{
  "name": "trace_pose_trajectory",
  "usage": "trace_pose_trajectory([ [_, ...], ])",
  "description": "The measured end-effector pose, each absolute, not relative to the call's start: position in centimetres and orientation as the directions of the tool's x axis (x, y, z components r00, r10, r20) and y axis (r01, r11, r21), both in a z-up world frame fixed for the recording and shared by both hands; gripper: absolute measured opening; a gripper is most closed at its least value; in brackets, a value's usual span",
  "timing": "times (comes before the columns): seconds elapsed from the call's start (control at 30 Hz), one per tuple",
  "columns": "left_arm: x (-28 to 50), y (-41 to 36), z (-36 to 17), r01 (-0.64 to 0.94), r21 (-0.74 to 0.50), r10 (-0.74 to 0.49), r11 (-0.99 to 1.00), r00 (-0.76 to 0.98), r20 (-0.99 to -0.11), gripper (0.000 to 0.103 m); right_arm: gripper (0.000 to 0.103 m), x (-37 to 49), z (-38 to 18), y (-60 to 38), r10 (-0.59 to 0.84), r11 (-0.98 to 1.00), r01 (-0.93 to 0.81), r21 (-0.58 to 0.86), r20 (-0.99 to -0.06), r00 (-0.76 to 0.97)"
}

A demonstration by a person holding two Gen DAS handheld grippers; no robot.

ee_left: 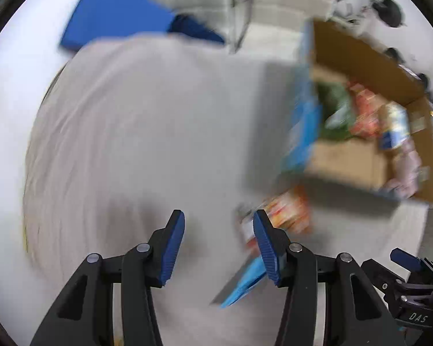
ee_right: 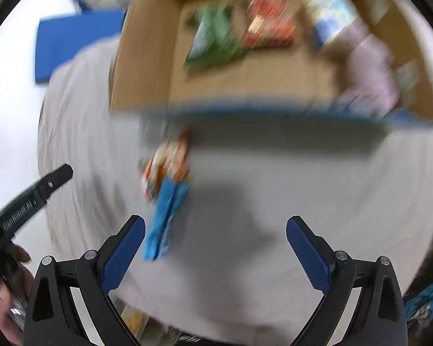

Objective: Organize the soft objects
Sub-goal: 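Grasp the blue snack packet with the right tool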

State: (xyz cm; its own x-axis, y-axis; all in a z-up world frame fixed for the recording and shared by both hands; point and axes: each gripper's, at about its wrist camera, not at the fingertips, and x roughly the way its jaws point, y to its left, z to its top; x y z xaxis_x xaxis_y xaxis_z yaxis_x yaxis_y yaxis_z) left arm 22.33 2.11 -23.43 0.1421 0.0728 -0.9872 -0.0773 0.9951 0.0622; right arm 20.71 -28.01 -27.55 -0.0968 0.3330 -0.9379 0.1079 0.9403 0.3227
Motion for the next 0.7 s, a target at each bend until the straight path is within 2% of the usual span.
trace_pose_trajectory([
  [0.23, 16.2, 9.0, -29.5, -0.209, 0.125, 0.129, 0.970, 0.004, -0.992, 0.047, 0.097, 17.8, -35.3, -21.3, 0.378, 0.922, 0.187, 0.340, -0.897, -0.229],
  [0.3, 15.3, 10.1, -30.2, -0.228, 0.134, 0.135, 0.964, -0.014, -0.991, 0.047, 0.086, 17.4, -36.8, -20.0, 0.381, 0.919, 0.206, 0.336, -0.891, -0.246],
  [0.37, 14.6, 10.9, -30.5, -0.238, 0.140, 0.140, 0.961, -0.019, -0.990, 0.047, 0.080, 17.0, -37.9, -18.6, 0.384, 0.918, 0.212, 0.335, -0.885, -0.262],
  [0.43, 14.2, 11.2, -30.5, -0.239, 0.147, 0.147, 0.960, -0.018, -0.989, 0.047, 0.070, 16.7, -38.6, -17.3, 0.372, 0.924, 0.197, 0.327, -0.888, -0.271],
  [0.5, 14.0, 11.2, -30.5, -0.234, 0.159, 0.160, 0.959, -0.015, -0.987, 0.047, 0.046, 16.7, -38.8, -16.0, 0.351, 0.935, 0.165, 0.315, -0.893, -0.280],
  [0.57, 14.2, 10.9, -30.2, -0.219, 0.166, 0.168, 0.962, -0.006, -0.986, 0.047, 0.033, 16.4, -38.6, -15.2, 0.296, 0.955, 0.120, 0.272, -0.915, -0.274],
  [0.7, 14.5, 9.2, -29.6, -0.173, 0.175, 0.180, 0.969, 0.015, -0.984, 0.047, 0.030, 15.6, -37.7, -15.6, 0.255, 0.967, 0.068, 0.246, -0.930, -0.265],
])
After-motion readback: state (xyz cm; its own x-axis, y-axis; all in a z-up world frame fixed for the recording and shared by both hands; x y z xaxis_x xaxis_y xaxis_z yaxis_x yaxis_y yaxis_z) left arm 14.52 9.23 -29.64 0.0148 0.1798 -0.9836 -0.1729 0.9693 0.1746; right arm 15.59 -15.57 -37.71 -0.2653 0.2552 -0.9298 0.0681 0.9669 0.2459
